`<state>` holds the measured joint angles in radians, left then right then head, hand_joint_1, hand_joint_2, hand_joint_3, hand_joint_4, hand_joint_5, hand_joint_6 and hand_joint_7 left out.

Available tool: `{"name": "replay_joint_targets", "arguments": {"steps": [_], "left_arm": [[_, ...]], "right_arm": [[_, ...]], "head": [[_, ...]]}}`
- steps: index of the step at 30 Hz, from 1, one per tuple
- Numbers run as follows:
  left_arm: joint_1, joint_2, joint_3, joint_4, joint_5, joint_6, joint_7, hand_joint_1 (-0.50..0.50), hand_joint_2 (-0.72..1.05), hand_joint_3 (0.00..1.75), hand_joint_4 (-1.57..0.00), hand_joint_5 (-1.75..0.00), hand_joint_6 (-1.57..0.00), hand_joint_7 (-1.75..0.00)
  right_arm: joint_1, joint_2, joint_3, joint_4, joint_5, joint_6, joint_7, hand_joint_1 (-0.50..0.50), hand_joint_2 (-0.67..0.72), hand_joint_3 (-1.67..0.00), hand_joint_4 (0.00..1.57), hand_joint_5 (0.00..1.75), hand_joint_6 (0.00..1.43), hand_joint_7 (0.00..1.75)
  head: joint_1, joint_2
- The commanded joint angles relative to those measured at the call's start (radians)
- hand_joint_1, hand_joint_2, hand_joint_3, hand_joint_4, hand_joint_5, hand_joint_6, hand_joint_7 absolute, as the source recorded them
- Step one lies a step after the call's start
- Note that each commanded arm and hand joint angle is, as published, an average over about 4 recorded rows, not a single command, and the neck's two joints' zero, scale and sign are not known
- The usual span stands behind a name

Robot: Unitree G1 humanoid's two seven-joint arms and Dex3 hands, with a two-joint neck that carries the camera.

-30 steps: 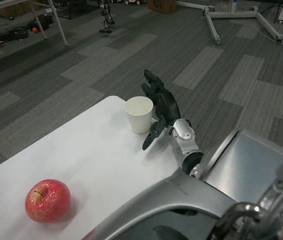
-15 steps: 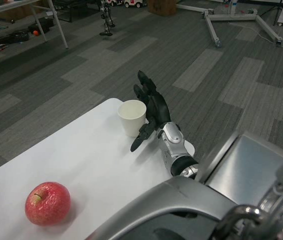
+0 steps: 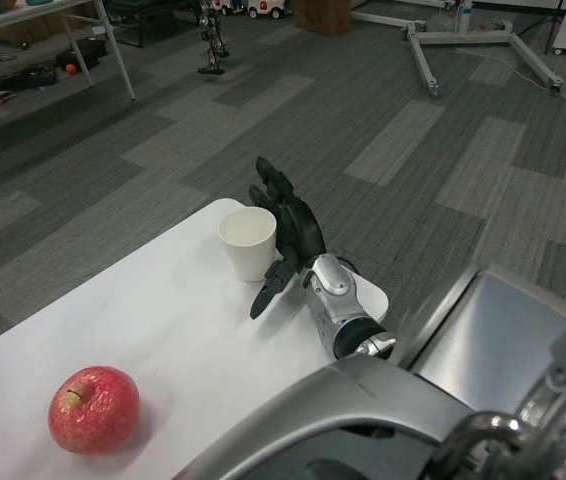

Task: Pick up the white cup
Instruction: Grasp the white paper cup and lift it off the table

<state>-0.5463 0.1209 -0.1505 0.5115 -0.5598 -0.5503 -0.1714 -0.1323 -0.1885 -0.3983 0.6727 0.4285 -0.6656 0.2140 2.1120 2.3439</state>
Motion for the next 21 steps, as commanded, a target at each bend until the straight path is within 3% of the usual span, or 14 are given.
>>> {"name": "replay_joint_targets", "arguments": {"steps": [1,11,21], "left_arm": [[0.009,0.001,0.01,-0.007,0.003,-0.002,0.004,-0.5,1.05,0.09,0.0,-0.1,0.0,-0.07],[0.009,0.002,0.008,-0.006,0.001,-0.002,0.004,-0.5,1.05,0.09,0.0,-0.1,0.0,-0.07],[0.009,0.0,0.006,-0.004,0.001,-0.002,0.004,-0.5,1.05,0.09,0.0,-0.1,0.0,-0.07]], "right_arm": [[-0.009,0.007,0.013,0.043,0.0,0.001,0.001,-0.46,0.66,-0.02,0.0,0.0,0.0,0.0],[-0.009,0.0,0.012,0.103,-0.003,-0.002,0.001,-0.46,0.66,0.0,0.0,0.0,0.0,0.0],[-0.014,-0.022,0.052,0.192,-0.014,-0.012,0.001,-0.46,0.53,0.0,0.0,0.0,0.0,0.0]], "head": [[0.005,-0.002],[0.004,-0.004],[0.01,-0.009]]}}
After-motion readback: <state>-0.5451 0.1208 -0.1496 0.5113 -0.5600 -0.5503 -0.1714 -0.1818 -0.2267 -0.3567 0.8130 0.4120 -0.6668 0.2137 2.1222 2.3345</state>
